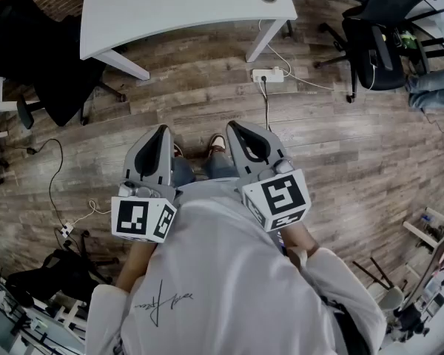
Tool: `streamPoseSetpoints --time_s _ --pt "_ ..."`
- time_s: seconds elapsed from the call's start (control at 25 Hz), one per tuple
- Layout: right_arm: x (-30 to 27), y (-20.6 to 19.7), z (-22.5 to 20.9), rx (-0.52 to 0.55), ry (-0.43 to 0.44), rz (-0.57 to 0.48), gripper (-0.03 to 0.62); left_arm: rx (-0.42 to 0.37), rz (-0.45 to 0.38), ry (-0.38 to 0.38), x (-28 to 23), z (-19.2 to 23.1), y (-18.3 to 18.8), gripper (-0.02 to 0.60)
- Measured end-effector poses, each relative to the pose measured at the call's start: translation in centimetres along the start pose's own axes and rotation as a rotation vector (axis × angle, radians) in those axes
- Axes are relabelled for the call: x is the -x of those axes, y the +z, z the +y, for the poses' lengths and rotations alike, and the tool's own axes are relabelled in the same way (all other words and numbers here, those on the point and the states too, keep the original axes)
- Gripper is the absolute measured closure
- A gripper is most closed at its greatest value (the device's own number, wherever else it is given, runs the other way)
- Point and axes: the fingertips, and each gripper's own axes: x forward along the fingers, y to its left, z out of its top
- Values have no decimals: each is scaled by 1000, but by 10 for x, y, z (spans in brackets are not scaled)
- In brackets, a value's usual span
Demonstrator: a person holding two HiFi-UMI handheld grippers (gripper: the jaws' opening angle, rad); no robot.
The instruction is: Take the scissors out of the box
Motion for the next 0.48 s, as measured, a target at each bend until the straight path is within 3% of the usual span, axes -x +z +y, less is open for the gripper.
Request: streamPoseSetpoints --time_s 0.48 --pt "4 21 -8 18 29 -83 585 65 -9 7 -26 -10 3 578"
